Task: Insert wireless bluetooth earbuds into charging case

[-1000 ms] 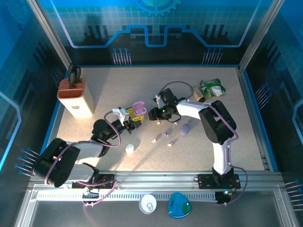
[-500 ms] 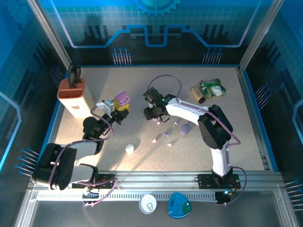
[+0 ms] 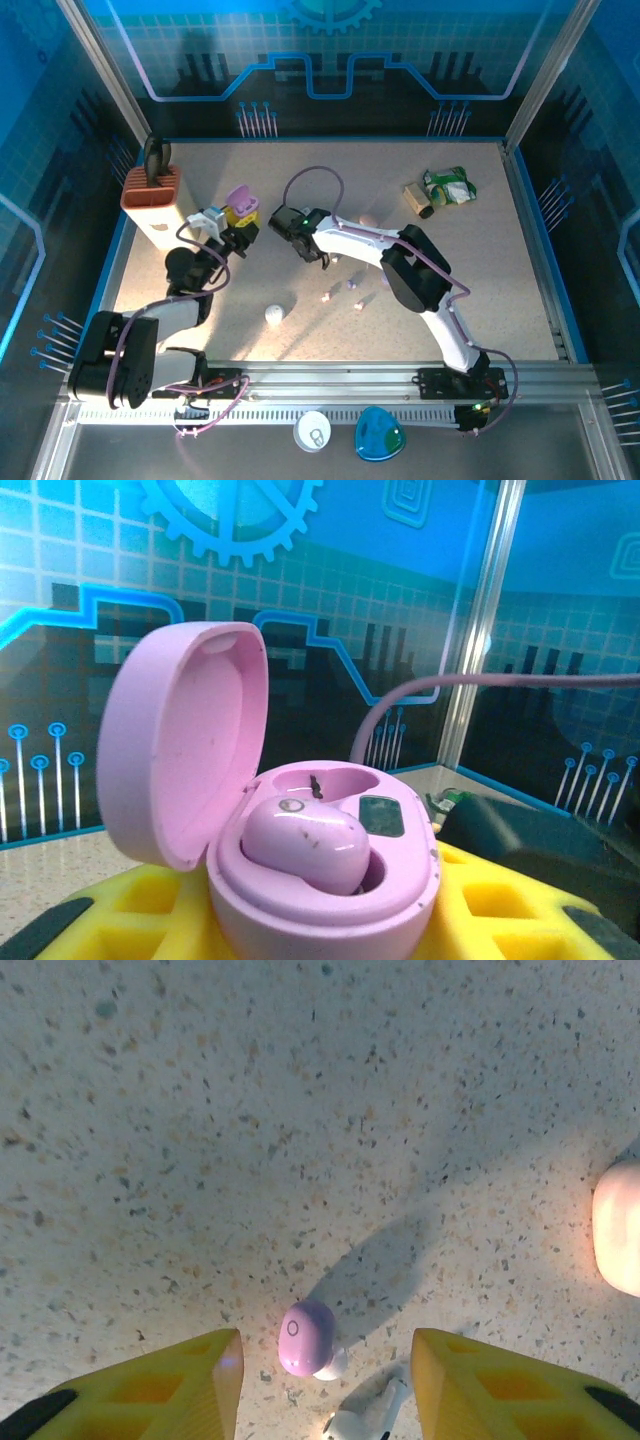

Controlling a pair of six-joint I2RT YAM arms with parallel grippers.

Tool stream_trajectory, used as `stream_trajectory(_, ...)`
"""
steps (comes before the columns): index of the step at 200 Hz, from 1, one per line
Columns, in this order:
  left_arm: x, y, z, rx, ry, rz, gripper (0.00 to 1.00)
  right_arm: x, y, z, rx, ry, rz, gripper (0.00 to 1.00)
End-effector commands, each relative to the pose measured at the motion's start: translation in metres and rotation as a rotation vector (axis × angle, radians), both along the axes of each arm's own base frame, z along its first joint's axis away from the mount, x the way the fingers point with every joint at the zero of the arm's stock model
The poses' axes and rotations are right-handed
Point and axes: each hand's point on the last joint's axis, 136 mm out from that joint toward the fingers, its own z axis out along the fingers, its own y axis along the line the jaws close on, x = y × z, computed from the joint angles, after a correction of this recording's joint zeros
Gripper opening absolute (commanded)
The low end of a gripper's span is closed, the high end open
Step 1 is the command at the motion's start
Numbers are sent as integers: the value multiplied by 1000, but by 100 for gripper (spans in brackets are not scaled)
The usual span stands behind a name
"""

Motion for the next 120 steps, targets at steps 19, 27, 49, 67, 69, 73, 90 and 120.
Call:
stream_trajectory(19, -3, 19, 7, -47, -17, 74, 39, 0, -1, -5, -61, -6, -11, 47)
stream_trajectory(27, -2, 21, 7, -49, -14, 78, 39, -1, 0, -8, -67, -2, -6, 46)
stream_trajectory(49, -2, 22, 6, -53, -11, 80, 39, -1, 1, -12, -82, 6, 3, 45)
stream_trajectory(67, -2, 22, 5, -55, -9, 78, 40, -1, 1, -14, -93, 17, 10, 44)
stream_trajectory(69, -2, 21, 5, -54, -8, 76, 40, -1, 2, -14, -93, 17, 10, 44)
stream_trajectory(73, -3, 21, 5, -54, -7, 73, 40, -1, 2, -15, -95, 19, 11, 44)
stream_trajectory(90, -3, 19, 6, -53, -9, 57, 40, -1, 4, -14, -94, 22, 14, 43)
stream_trajectory(120, -3, 17, 5, -59, -9, 47, 40, -2, 3, -26, -121, 43, 15, 41)
